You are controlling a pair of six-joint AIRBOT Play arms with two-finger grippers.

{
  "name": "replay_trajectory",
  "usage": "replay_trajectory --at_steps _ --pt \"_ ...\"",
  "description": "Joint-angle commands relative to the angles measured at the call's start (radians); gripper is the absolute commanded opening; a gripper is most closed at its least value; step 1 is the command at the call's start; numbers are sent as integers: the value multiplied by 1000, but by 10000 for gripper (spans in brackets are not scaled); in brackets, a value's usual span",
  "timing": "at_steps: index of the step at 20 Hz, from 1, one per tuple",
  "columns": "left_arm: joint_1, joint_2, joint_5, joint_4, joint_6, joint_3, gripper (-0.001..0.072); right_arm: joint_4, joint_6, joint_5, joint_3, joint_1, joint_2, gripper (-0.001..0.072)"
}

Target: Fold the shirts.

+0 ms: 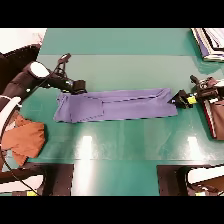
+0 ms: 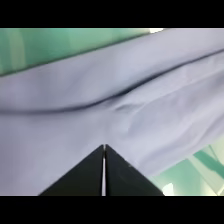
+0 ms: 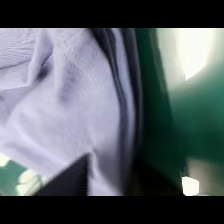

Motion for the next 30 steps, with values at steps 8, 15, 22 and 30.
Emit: replay_trajectory --at_steps 8,15,22,30 --pt "-259 -270 83 -27 -32 211 23 196 -42 56 186 84 239 16" --pt "-321 -422 72 -38 -71 337 23 198 84 58 483 352 258 17" --pt "-316 -433 38 -20 -69 340 24 197 94 58 676 557 146 17" --pt "-29 -141 -93 194 -67 343 24 198 84 -123 648 768 115 17"
